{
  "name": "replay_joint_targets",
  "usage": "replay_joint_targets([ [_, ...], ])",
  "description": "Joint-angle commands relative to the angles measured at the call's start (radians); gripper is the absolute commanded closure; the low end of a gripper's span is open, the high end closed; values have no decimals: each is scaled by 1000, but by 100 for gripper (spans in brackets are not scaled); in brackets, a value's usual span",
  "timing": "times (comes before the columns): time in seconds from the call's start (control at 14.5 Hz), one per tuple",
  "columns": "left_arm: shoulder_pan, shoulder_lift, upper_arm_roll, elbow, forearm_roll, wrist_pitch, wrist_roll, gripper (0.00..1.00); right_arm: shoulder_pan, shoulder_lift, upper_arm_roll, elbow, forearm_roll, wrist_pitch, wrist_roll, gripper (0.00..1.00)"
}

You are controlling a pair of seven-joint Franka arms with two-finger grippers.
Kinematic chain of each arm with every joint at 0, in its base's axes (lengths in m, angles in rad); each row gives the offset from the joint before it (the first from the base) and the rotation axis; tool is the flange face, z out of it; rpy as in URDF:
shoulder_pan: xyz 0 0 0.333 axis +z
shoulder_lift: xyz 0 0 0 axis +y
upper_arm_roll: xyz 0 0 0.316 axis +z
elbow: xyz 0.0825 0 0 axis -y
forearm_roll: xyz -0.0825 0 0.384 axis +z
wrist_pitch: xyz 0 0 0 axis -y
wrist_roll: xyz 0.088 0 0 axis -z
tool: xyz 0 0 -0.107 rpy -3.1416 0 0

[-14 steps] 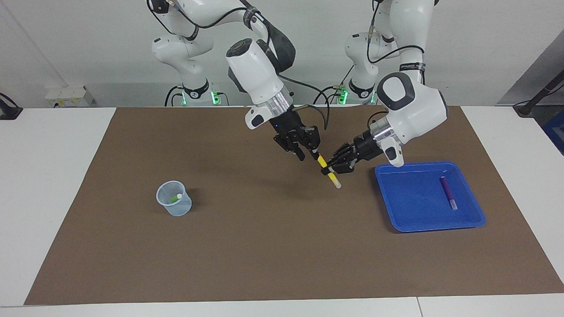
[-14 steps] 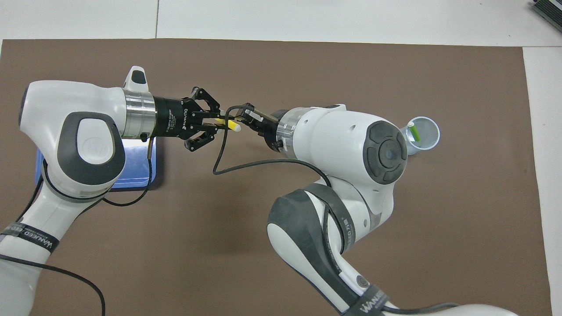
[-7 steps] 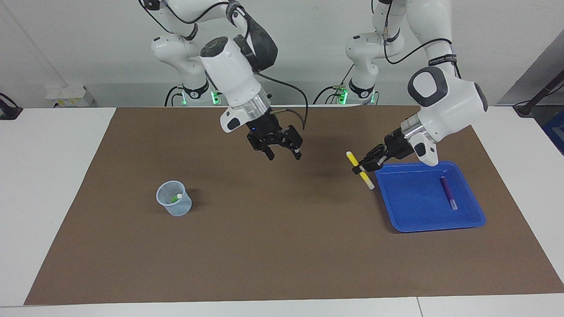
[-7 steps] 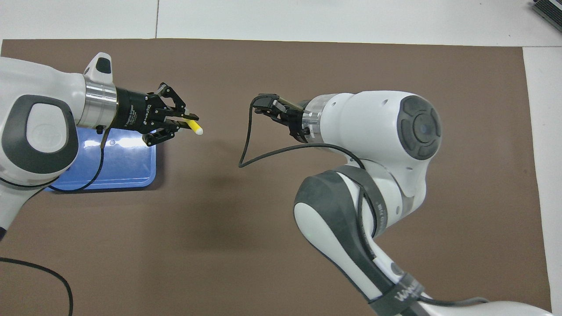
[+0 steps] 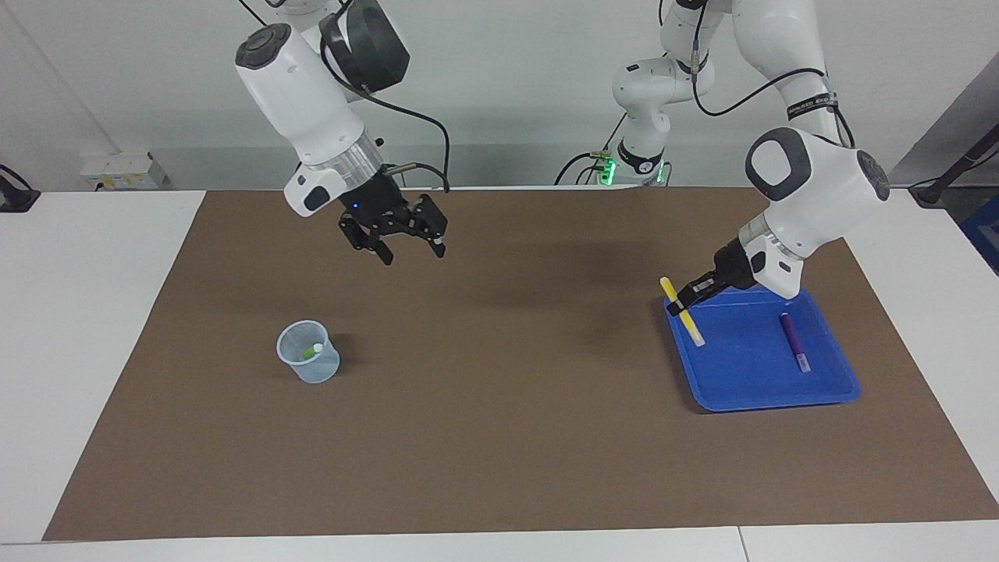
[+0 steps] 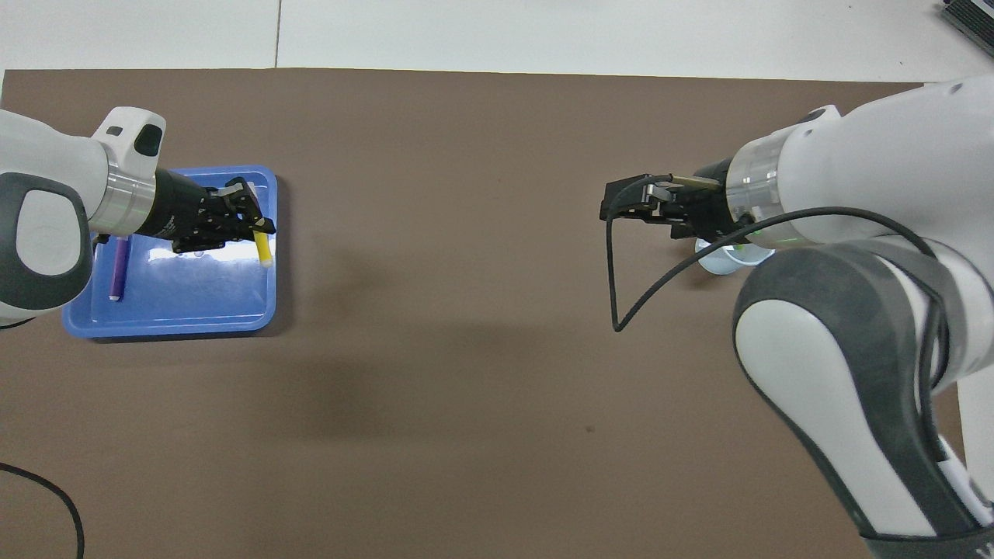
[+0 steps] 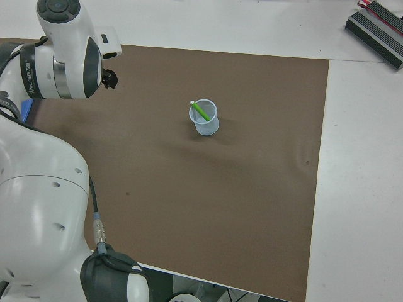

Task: Right arm passes pens to left for tray arrangement
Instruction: 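Place the yellow pen in the tray while the right gripper returns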

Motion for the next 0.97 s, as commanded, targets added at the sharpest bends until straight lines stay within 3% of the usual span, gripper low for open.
replay_joint_targets([
  [0.0, 5, -5, 0, -7, 216, 50, 99, 100, -42, -29, 14, -53, -83, -14, -69, 0],
  [0.34, 98, 27, 1, -6, 338, 107, 190, 100, -137, -69, 14, -170, -156, 6, -264, 0],
  [0.55, 149, 93, 1, -3, 384, 185, 357, 100, -202, -23, 16, -189, -179, 77, -416, 0],
  [0.9, 151, 149, 1, -18, 450, 285, 362, 100, -188, 69, 17, -224, -226, 210, -421, 1],
])
